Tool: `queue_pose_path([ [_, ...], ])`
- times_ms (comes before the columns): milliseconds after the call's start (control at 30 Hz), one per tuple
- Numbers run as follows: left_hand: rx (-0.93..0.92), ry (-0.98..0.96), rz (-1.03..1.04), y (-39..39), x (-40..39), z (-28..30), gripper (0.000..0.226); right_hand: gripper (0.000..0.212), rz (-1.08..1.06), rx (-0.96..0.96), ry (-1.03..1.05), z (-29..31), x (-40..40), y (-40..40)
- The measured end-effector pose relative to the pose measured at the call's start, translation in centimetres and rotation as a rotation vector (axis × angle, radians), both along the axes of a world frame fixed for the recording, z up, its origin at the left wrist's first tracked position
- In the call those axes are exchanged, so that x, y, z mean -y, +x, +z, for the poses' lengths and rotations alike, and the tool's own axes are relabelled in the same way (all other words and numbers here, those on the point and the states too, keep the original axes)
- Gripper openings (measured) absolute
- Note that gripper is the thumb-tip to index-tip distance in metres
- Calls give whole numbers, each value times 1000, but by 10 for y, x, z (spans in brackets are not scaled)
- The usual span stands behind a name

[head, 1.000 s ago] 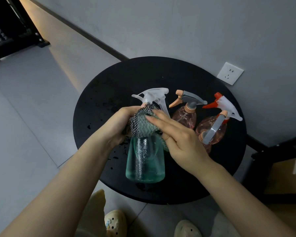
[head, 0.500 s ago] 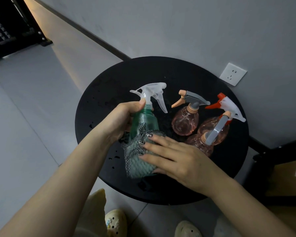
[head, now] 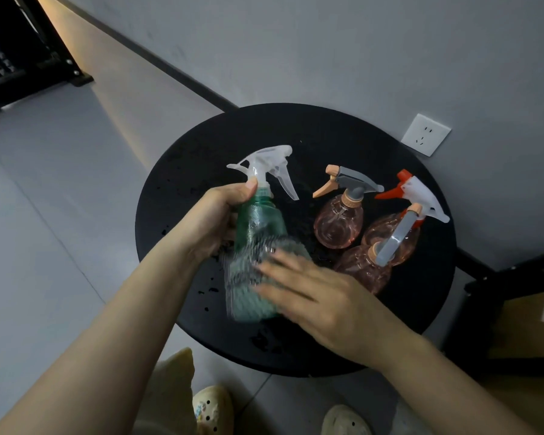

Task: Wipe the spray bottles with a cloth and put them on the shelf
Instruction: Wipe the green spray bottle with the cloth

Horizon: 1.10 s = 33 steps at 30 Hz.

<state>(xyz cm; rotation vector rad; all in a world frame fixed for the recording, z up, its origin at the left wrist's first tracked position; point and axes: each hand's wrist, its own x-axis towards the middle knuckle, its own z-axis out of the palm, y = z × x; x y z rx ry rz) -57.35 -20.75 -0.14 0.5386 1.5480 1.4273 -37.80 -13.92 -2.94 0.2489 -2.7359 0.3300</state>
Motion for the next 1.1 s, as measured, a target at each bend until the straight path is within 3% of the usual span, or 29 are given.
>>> queue_pose_path([
  [233, -68, 5, 0, -2, -1, 5, 30, 37, 71, -8, 74, -4, -4, 6],
  [367, -6, 13, -69, 5, -2, 3, 31, 53, -60, -17, -83, 3, -8, -12],
  [433, 85, 67, -69, 9, -3, 2, 25, 54, -154, -42, -218, 8, -12, -22],
  [567, 144, 149, -74, 11, -5, -1, 34, 56, -266, -49, -431, 16, -13, -33],
  [933, -41, 6, 8, 0, 0, 6, 29, 51, 66, 14, 14, -4, -5, 6],
  [1033, -68, -8, -21, 4, -2, 5, 30, 50, -13, -25, -31, -3, -7, -1],
  [1100, -46, 12, -47, 5, -2, 4, 30, 50, -118, -44, -198, -3, -6, -8],
])
